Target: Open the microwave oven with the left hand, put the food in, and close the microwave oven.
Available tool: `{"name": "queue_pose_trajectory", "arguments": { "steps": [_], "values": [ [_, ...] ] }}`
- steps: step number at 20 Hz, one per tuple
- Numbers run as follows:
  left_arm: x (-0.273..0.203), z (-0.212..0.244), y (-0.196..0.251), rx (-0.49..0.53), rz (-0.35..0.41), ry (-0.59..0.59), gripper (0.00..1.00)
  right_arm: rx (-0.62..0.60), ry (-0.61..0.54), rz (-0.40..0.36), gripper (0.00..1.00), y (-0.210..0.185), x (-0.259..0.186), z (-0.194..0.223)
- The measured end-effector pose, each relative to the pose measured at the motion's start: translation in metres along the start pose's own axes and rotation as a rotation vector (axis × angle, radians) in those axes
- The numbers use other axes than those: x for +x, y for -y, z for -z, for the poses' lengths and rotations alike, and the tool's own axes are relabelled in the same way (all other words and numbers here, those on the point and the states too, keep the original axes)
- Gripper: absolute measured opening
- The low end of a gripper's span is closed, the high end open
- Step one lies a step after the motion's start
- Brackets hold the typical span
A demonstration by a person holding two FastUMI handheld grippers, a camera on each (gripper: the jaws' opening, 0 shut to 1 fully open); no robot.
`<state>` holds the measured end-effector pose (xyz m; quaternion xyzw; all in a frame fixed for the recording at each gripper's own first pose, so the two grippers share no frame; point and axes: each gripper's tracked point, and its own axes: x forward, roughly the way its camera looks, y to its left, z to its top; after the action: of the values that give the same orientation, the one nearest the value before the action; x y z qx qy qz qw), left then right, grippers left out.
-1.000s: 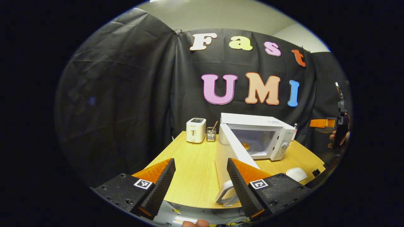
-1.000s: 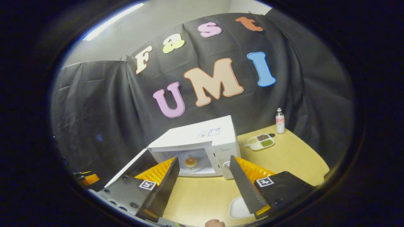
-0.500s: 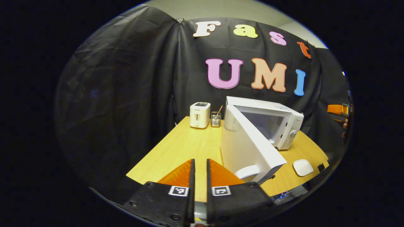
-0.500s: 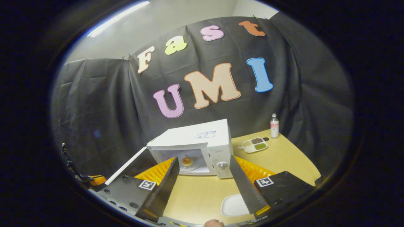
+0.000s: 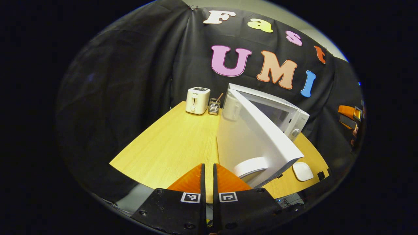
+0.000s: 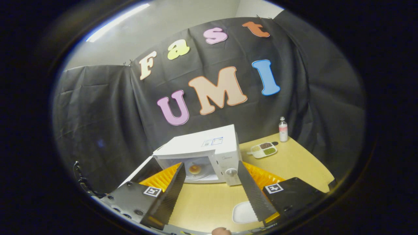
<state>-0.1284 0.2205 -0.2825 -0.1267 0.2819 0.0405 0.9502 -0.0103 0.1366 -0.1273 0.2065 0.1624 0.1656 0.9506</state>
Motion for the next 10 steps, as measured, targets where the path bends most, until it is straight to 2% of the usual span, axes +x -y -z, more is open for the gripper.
{"name": "queue_pose_trajectory", "arguments": {
  "steps": [1,2,4,5,6,7,9,10],
  "values": [
    [0.001,0.003,0.003,-0.012,0.013,-0.010,0.07,0.003,0.000,0.004,0.89,0.001,0.000,0.000],
    [0.001,0.004,0.005,-0.015,0.015,-0.015,0.07,0.004,0.002,0.009,0.98,0.003,-0.002,0.000],
    [0.001,0.005,0.013,-0.018,0.039,-0.017,0.07,0.006,0.008,0.019,0.98,0.006,-0.005,-0.002],
    [0.001,0.005,0.019,-0.020,0.060,-0.017,0.07,0.006,0.008,0.024,0.89,0.007,-0.006,-0.002],
    [0.000,0.005,0.026,-0.023,0.081,-0.014,0.07,0.006,0.009,0.028,0.89,0.008,-0.007,-0.003],
    [0.000,0.006,0.032,-0.021,0.096,-0.020,0.07,0.005,0.011,0.034,0.98,0.010,-0.008,-0.003],
    [0.003,0.010,0.040,-0.007,0.125,-0.035,0.07,0.002,0.015,0.044,0.98,0.012,-0.013,-0.004],
    [0.003,0.014,0.045,0.007,0.142,-0.047,0.07,-0.001,0.016,0.049,0.89,0.013,-0.015,-0.003]
  ]
}}
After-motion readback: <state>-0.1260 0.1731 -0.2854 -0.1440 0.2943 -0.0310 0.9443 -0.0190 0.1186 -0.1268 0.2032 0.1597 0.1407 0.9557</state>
